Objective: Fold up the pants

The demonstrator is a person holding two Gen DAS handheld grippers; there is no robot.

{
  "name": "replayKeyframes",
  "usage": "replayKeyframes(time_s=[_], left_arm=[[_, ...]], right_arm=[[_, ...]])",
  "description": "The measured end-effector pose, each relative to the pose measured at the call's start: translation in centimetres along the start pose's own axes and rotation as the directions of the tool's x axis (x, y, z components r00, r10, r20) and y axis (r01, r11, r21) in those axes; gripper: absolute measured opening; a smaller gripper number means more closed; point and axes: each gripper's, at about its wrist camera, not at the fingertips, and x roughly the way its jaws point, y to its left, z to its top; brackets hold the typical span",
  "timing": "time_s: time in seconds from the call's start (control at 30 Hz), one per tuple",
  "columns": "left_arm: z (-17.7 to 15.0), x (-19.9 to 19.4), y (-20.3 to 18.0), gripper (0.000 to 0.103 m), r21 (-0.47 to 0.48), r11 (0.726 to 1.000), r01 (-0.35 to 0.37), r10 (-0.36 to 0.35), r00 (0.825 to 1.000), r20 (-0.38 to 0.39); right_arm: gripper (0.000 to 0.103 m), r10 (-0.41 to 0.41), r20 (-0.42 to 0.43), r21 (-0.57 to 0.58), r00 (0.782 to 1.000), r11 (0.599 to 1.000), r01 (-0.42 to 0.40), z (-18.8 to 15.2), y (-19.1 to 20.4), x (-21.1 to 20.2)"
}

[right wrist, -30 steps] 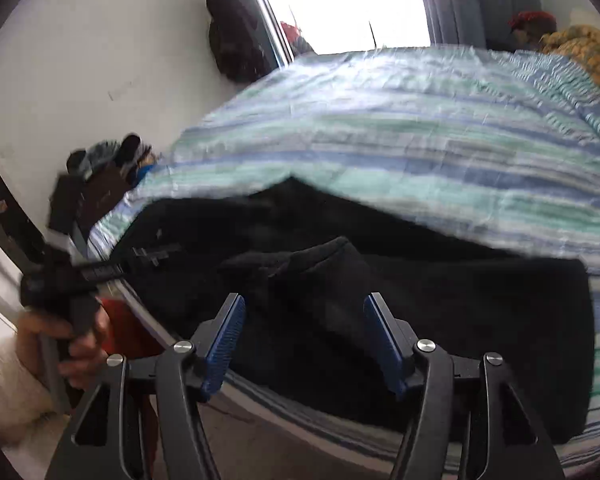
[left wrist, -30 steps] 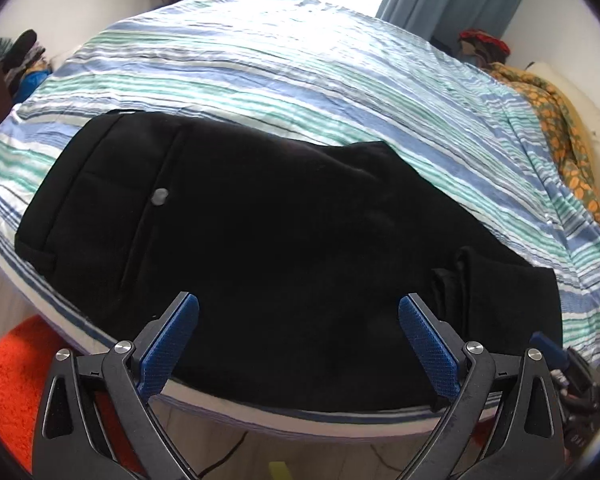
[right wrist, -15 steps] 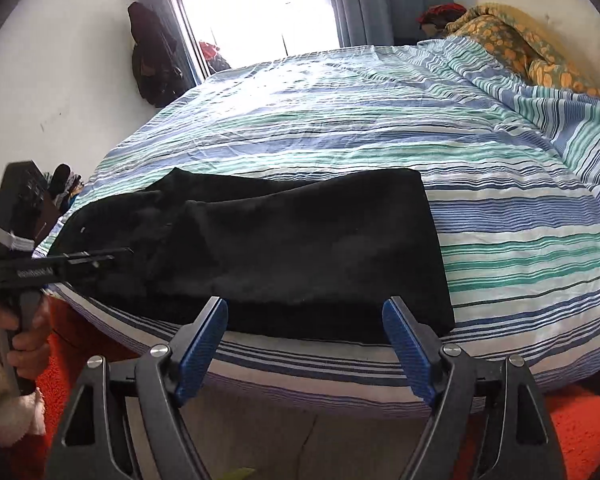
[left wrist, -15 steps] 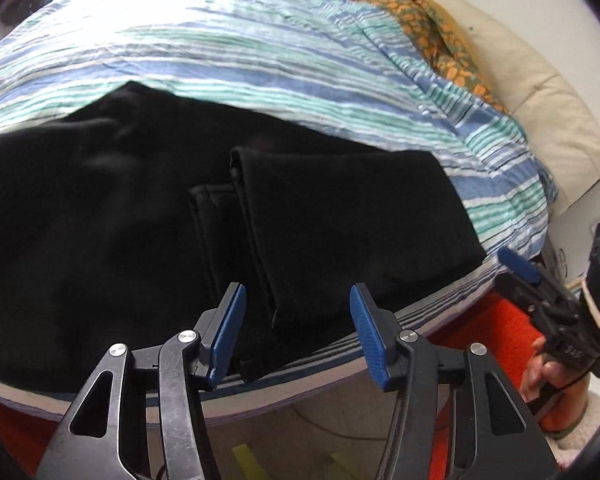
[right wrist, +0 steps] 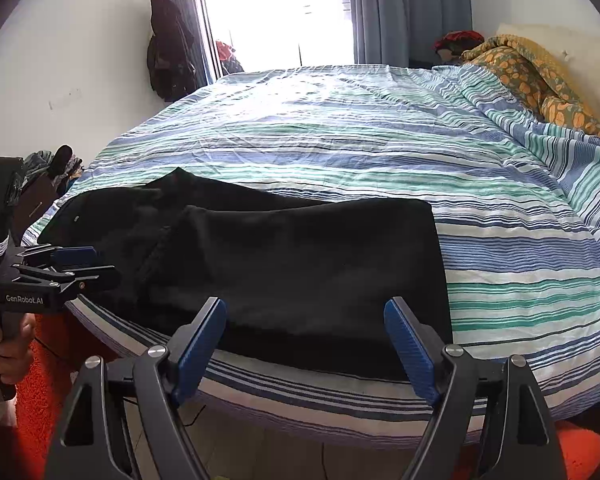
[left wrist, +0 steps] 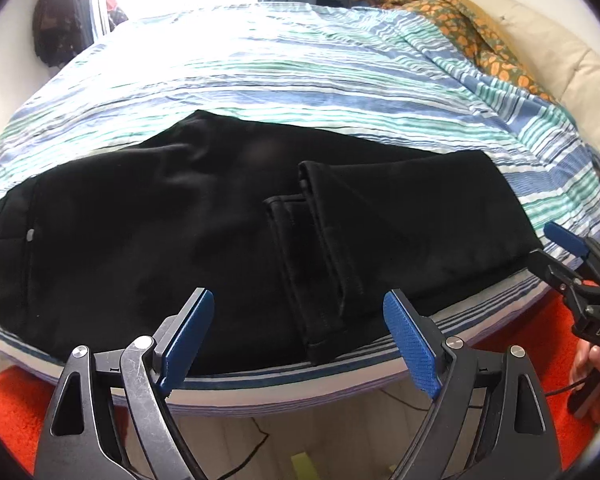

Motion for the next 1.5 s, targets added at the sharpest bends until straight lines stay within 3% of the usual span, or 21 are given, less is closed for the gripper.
replayKeyframes(time_s=[0.13, 0.6, 1.5], left_arm=[[-0.2, 0.1, 1.0, 0.088, -0.013, 0.999, -0.032, 0.032, 0.999, 0.007], [-0.9, 0.5, 3.0, 0.091, -0.059, 0.996, -0.072, 0.071, 0.997, -0.017], [-1.6, 1.6, 1.9, 0.091, -0.010, 0.992, -0.126, 0.125, 0.990, -0.057]], right_arm=[[0.090, -0.042, 0.001, -0.021, 0.999, 0.999, 0.042, -0.3, 0.2, 0.1], [0.090, -0.058, -0.037, -0.022, 0.998, 0.998, 0.057, -0.5, 0.4, 1.0], [0.090, -0.056, -0.047, 0.003, 0.997, 0.998, 0.057, -0.8, -0.4, 0.8]])
